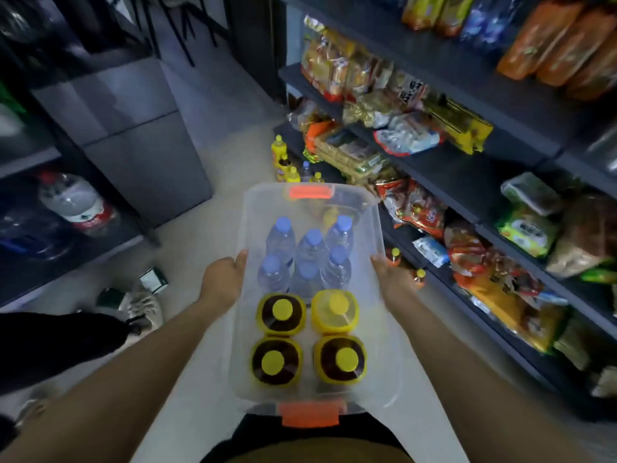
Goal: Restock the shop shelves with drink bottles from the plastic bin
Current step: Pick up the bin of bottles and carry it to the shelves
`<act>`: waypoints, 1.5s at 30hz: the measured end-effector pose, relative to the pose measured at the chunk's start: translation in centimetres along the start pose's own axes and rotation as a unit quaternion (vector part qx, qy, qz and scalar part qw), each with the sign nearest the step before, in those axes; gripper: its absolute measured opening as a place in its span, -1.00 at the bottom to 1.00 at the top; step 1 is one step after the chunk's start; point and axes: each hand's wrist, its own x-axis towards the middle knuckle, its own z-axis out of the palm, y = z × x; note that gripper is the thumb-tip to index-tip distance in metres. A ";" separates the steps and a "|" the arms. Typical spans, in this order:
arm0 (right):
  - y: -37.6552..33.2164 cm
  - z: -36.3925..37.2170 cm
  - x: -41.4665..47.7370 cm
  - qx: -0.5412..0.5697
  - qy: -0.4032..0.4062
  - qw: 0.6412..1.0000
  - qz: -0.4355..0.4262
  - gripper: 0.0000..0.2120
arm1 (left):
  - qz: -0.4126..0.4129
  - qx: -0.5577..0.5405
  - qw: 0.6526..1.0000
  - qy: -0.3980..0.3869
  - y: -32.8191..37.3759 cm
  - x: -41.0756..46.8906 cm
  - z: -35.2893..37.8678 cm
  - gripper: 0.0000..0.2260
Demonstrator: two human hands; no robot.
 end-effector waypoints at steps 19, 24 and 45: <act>-25.4 7.2 32.1 -0.140 -0.102 0.977 -0.124 -0.42 | -0.200 -0.101 0.973 0.050 1.9 31.7 1.5 -0.51; -30.7 11.9 38.4 -0.135 -0.133 0.971 -0.145 -0.44 | -0.228 -0.097 0.968 0.048 0.0 38.5 1.9 -0.56; -36.1 42.1 59.7 -0.211 -0.192 0.934 -0.214 -0.44 | -0.396 -0.114 0.902 0.131 -20.2 58.8 17.0 -0.47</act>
